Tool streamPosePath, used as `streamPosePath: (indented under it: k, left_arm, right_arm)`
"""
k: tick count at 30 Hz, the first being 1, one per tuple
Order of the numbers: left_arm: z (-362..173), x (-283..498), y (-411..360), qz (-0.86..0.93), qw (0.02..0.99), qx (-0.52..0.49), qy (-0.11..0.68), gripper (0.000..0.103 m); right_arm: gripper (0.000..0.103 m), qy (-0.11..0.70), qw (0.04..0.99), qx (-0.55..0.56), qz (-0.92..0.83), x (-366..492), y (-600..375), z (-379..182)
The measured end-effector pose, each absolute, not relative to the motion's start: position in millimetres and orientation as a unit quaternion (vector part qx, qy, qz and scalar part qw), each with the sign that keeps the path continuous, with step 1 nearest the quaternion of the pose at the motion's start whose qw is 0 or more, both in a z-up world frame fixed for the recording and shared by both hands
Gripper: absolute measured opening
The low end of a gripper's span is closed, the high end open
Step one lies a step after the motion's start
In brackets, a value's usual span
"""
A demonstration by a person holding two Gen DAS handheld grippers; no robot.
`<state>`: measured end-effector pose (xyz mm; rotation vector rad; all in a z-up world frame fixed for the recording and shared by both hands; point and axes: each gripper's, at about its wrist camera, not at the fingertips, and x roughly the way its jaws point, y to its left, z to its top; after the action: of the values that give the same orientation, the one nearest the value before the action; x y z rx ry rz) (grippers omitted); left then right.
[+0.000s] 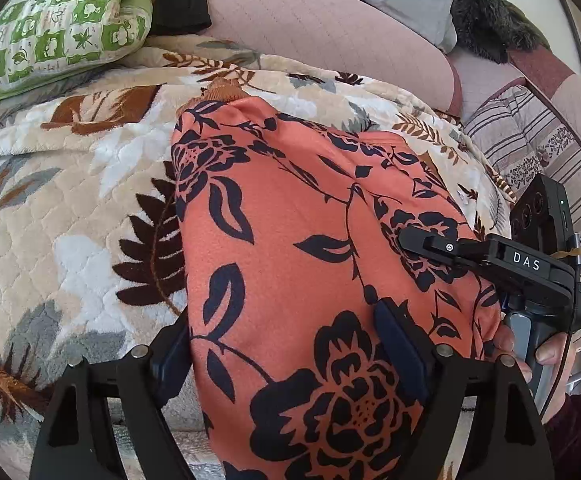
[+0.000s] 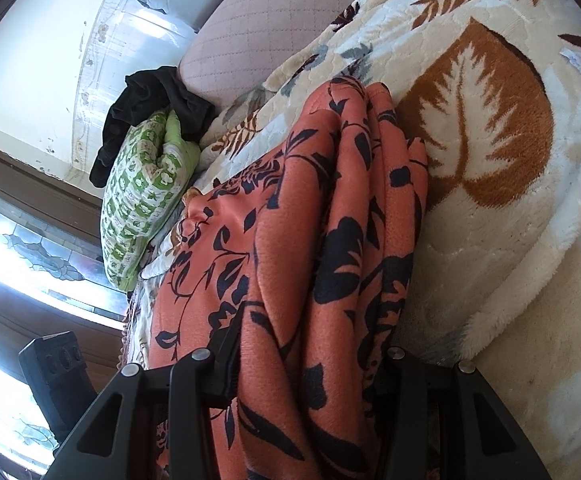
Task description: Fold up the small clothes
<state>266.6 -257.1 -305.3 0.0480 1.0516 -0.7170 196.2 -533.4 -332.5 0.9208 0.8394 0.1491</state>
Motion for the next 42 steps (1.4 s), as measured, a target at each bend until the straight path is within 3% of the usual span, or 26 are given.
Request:
streamPosePath:
  k: [4,9,13,18,22,25,42]
  left_arm:
    - [-305.1,266.7,-256.3,-0.334,0.805,0.024,0.49,0.081]
    - [-317.4,276.0,-253.3,-0.33,0.783,-0.006,0.527,0.094]
    - [-319.2,276.1,-250.9,-0.344,0.773,-0.02,0.532,0.095]
    - [-315.2,269.3,-251.6,-0.353,0.777,-0.017,0.521,0.079]
    - [-307.0,269.9,-246.6,-0.354,0.785,-0.021,0.507,0.052]
    - [-298.8,262.0,-252.0,-0.353,0.802,0.011,0.482,0.044]
    - [-232.7,213.6,-212.9,-0.297,0.866,0.084,0.394,0.041]
  right_arm:
    - [0.047,0.393,0.81,0.43,0.069,197.5,-532.1,-331.4]
    - [0.047,0.394,0.81,0.43,0.069,197.0,-532.3,-332.1]
    - [0.047,0.393,0.81,0.43,0.07,198.1,-530.8,-331.4]
    - [0.047,0.394,0.809,0.43,0.07,199.5,-530.9,-331.3]
    - [0.047,0.391,0.811,0.429,0.068,200.8,-530.3,-329.2]
    - [0.047,0.384,0.823,0.413,0.071,201.4,-523.7,-318.2]
    - [0.042,0.341,0.871,0.339,0.102,191.3,-469.3,-242.7]
